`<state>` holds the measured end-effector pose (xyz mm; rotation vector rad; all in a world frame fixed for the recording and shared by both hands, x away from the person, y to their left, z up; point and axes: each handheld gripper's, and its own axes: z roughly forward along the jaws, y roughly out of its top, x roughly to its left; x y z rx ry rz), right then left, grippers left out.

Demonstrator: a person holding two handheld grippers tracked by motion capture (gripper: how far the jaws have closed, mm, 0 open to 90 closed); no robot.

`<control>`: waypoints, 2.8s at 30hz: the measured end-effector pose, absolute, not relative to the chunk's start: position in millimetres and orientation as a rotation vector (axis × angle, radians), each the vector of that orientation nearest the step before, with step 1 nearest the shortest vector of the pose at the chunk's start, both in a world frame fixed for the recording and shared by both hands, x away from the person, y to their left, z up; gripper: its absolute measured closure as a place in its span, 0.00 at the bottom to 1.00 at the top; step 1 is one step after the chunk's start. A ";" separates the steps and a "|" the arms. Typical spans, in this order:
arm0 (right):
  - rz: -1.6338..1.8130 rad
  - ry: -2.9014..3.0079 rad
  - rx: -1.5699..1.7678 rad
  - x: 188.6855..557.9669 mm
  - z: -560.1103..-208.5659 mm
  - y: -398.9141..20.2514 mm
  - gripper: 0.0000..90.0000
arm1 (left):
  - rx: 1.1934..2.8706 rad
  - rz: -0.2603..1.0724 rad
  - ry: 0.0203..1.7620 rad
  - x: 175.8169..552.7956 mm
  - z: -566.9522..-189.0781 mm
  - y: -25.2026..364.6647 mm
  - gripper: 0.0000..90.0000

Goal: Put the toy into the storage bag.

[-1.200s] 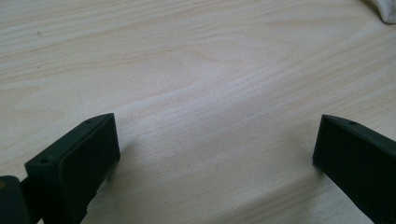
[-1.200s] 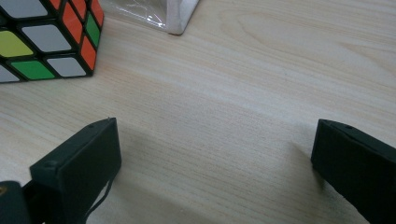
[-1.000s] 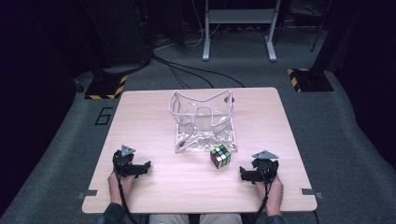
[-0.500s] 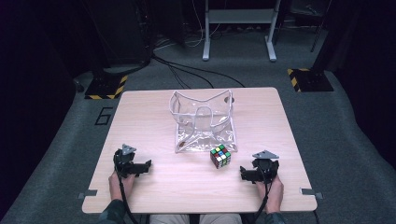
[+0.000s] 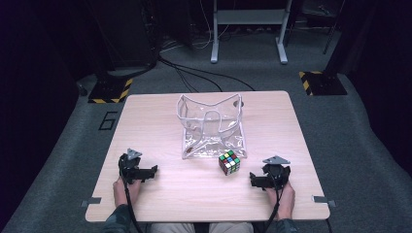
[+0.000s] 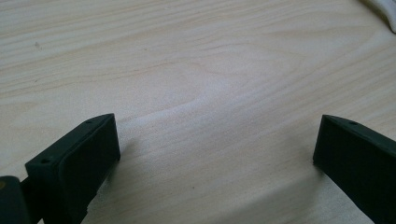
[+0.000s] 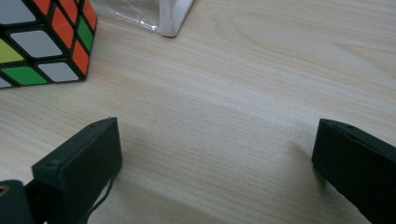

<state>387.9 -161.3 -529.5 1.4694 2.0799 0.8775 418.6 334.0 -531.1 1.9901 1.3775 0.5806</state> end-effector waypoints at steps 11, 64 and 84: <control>0.855 2.124 1.473 391.1 -526.9 -161.8 0.00 | 1.982 0.580 1.389 418.8 -531.1 334.5 0.01; 0.969 2.257 1.353 399.7 -493.6 -68.4 0.00 | 1.982 0.578 1.400 418.3 -530.9 335.0 0.01; 0.929 2.247 1.334 411.0 -503.1 -60.0 0.20 | 1.985 0.576 1.398 418.6 -530.9 335.1 0.01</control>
